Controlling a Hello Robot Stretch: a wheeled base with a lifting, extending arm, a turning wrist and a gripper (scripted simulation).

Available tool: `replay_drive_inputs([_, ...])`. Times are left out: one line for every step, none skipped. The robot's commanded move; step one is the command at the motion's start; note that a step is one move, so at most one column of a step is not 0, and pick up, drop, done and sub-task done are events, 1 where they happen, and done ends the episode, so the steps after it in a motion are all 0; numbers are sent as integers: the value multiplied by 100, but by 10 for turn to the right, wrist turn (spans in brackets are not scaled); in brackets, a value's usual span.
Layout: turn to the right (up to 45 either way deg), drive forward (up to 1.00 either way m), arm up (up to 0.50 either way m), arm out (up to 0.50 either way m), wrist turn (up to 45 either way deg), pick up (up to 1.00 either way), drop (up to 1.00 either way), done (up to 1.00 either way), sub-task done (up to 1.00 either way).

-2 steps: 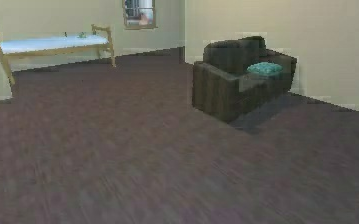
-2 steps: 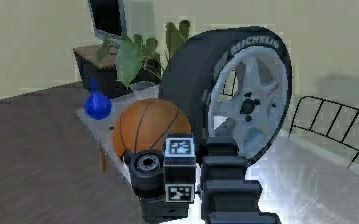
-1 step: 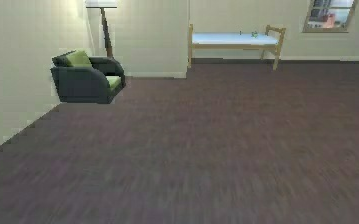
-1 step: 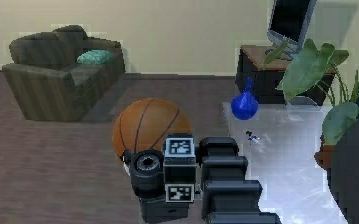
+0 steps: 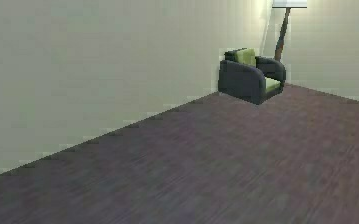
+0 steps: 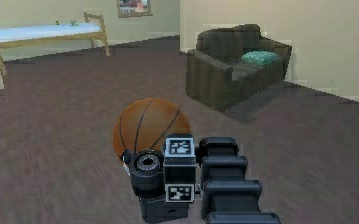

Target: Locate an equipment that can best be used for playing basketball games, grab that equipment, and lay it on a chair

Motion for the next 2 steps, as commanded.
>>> replay_drive_inputs([-120, 0, 0, 0, 0, 0, 0, 0, 0])
replay_drive_inputs([450, 0, 0, 0, 0, 0, 0, 0, 0])
